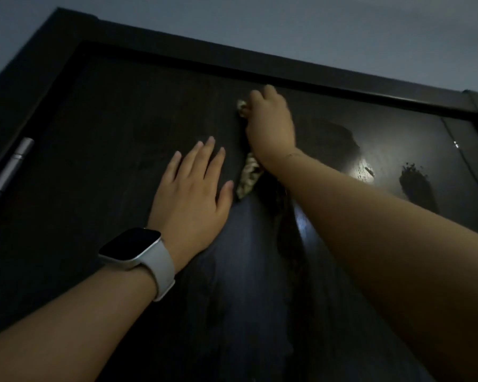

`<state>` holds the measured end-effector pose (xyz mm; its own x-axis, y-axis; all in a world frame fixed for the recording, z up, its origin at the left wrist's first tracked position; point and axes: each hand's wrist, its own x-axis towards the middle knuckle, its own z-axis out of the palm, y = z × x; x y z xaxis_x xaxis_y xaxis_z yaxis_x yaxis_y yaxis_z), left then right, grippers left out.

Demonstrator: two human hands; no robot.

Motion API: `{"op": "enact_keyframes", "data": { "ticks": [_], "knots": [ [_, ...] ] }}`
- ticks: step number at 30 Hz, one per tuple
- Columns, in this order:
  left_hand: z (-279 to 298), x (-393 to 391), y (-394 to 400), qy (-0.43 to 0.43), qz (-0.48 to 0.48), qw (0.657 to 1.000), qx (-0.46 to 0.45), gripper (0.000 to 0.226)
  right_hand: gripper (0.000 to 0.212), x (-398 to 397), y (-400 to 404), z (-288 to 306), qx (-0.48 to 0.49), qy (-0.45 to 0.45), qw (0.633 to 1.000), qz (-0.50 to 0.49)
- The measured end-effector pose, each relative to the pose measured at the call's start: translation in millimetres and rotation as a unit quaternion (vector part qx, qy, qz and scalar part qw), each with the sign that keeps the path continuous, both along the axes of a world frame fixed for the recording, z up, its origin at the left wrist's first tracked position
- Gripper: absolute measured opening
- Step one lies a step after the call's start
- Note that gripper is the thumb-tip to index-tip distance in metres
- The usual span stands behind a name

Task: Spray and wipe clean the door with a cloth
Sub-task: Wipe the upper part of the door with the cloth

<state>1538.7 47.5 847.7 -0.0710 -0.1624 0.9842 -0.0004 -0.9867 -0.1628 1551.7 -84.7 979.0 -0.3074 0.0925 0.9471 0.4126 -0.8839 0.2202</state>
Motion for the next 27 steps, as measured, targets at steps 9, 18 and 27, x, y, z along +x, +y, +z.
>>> {"op": "enact_keyframes", "data": {
  "ticks": [9,18,27],
  "knots": [
    [1,3,2,-0.012,-0.011,1.000,0.000,0.066,0.016,30,-119,31,0.096,-0.017,0.995,-0.023],
    [0,1,0,-0.012,-0.027,1.000,-0.002,0.067,0.029,20,-119,47,0.202,0.051,0.977,-0.044],
    [0,-3,1,-0.007,-0.019,1.000,0.001,0.069,0.029,-6,24,61,0.015,0.003,1.000,0.008]
  ]
}}
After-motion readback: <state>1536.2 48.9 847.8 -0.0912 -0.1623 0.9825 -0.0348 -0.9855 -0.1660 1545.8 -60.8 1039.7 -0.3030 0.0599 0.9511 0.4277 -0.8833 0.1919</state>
